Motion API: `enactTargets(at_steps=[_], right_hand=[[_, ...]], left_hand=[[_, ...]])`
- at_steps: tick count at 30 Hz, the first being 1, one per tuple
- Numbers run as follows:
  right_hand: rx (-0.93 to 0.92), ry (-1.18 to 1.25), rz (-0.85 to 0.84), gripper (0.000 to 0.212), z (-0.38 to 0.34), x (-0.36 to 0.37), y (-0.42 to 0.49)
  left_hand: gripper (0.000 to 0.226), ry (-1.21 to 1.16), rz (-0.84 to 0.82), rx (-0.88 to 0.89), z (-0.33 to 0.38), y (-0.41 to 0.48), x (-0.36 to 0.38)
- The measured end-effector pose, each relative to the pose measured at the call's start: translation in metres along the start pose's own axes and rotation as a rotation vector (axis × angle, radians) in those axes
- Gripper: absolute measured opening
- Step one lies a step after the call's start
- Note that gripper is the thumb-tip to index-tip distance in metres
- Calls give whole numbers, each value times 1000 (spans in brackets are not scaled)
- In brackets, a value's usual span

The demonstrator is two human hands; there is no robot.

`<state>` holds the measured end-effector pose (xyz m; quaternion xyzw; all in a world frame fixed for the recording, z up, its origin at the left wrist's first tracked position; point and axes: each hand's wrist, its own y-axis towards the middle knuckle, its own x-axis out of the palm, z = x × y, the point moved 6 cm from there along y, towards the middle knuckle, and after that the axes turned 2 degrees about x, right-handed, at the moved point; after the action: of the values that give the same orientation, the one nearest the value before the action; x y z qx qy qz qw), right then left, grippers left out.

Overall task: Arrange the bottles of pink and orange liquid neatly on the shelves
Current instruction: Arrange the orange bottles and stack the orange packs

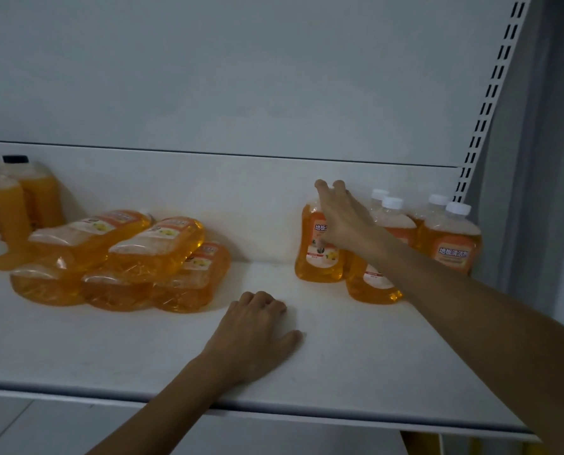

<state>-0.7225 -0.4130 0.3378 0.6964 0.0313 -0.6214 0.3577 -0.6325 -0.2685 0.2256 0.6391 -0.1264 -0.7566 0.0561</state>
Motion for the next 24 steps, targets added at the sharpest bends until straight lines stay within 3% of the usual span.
enactTargets(at_steps=[7, 11, 15, 19, 21, 24], right_hand=[[38, -47, -31, 100, -6, -2, 2], [19, -234, -14, 96, -31, -11, 2], [-114, 81, 115, 77, -90, -25, 5], [-72, 446, -3, 66, -144, -13, 20], [-12, 589, -95, 66, -163, 1, 25], [100, 717, -258, 73, -183, 27, 30]], left_hand=[[50, -35, 23, 33, 1, -1, -3], [37, -136, 187, 64, -10, -7, -36], [29, -40, 421, 148, -46, -16, -91], [35, 45, 548, 7, -111, -28, -129], [45, -21, 509, -150, -142, -33, -134], [62, -138, 322, -287, -166, -34, -122]])
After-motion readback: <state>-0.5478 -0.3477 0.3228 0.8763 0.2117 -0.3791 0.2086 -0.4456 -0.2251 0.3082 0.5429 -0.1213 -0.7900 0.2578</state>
